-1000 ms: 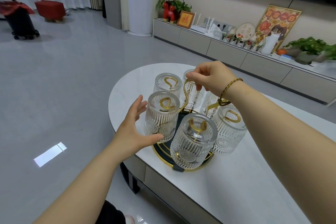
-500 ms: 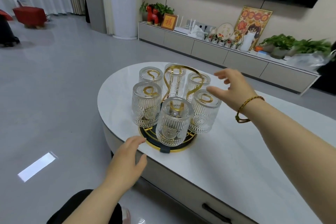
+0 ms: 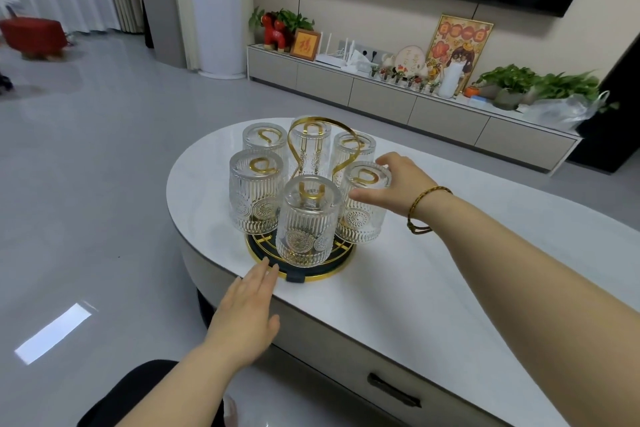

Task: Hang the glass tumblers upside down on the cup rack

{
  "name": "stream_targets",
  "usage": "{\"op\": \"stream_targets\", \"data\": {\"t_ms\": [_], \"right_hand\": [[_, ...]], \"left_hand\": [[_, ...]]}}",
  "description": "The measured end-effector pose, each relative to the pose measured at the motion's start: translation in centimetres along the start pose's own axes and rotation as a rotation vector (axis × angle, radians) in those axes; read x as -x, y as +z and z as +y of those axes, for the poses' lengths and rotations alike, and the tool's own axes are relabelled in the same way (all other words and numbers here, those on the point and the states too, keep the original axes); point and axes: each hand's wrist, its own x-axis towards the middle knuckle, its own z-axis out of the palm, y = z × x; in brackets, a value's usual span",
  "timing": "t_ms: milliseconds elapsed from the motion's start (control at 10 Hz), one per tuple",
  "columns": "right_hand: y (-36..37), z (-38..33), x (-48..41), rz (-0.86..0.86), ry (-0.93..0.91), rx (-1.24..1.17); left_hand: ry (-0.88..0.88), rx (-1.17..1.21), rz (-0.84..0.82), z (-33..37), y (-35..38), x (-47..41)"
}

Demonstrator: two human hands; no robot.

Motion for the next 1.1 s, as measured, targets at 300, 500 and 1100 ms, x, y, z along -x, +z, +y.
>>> {"op": "stream_targets", "data": {"t_ms": [300,500,1100], "right_hand": [[-0.9,0.5,-0.5,-0.076,-0.075,-0.02],[-0.8,0.5,-0.5,-0.099,-0.072,-0.016],[0.3,1.9,3.3,0.177,-0.004,-0.256]], "left_hand": [[0.018,-0.015,-0.026,0.0,0.3,-0.4],[0.018,-0.022,-0.029,-0.1,0.3,-0.3],[-0.005,-0.005,-0.025,0.7,-0.2,0.4]]}}
